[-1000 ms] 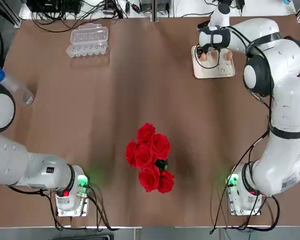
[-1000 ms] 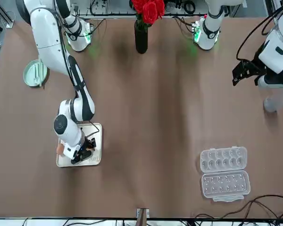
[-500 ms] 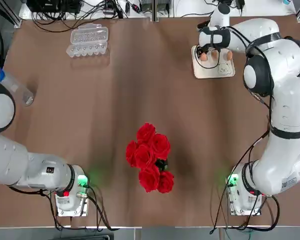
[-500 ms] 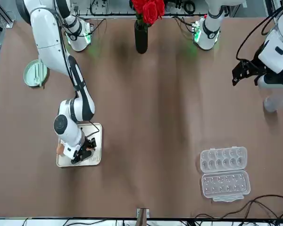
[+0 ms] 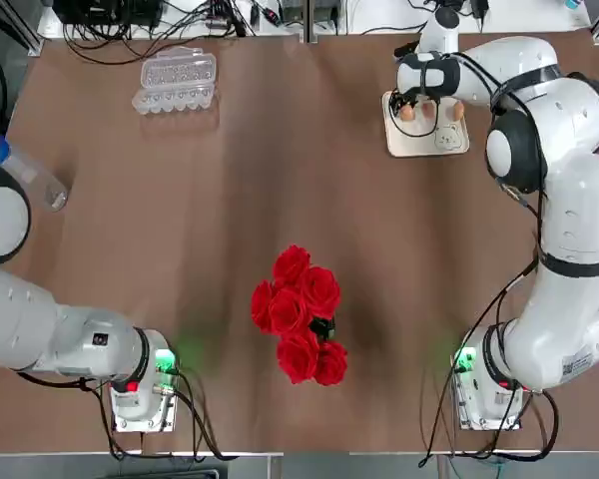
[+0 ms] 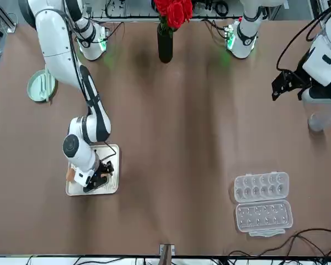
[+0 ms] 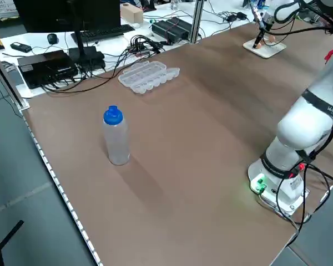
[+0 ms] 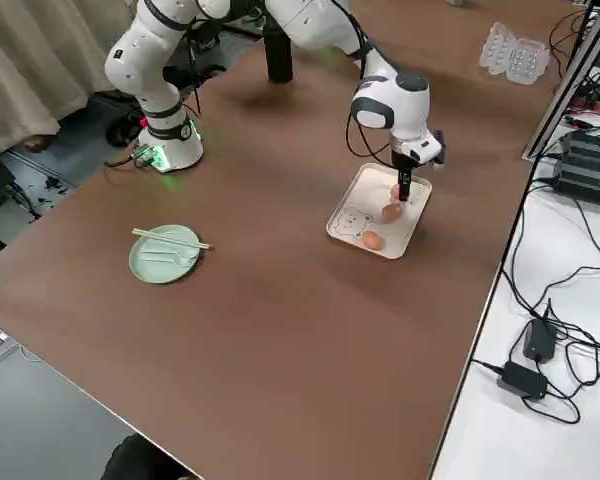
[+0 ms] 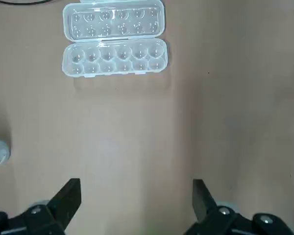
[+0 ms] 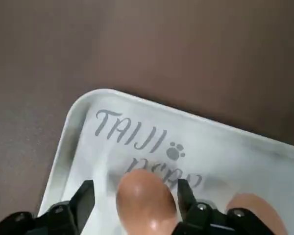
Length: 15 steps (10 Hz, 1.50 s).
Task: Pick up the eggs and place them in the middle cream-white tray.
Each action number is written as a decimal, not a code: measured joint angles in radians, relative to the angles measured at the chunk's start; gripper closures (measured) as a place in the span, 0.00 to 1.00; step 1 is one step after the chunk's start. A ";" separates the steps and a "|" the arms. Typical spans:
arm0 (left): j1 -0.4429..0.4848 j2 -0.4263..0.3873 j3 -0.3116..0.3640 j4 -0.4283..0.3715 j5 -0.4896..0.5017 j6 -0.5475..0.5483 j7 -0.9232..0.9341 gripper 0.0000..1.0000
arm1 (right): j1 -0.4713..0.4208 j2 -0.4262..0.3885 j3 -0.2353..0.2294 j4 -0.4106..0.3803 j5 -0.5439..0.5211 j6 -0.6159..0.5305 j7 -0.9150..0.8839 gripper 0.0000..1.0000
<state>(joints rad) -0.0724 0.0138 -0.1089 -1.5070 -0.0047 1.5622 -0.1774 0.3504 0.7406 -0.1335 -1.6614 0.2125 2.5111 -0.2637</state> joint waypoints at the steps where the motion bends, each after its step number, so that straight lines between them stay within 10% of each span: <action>1: 0.000 0.000 0.000 0.000 0.000 0.000 0.000 0.00 | 0.000 0.000 0.000 0.000 0.000 0.000 0.000 0.07; 9: 0.000 0.000 0.000 0.000 0.000 0.003 0.000 0.00 | 0.000 0.000 0.000 0.002 0.000 -0.011 0.000 0.00; 15: 0.000 0.000 0.000 0.000 0.000 0.003 0.000 0.00 | -0.002 -0.058 -0.005 0.104 0.000 -0.280 0.000 0.00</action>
<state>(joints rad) -0.0724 0.0138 -0.1089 -1.5068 -0.0047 1.5653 -0.1774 0.3487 0.6828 -0.1390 -1.5578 0.2125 2.2310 -0.2637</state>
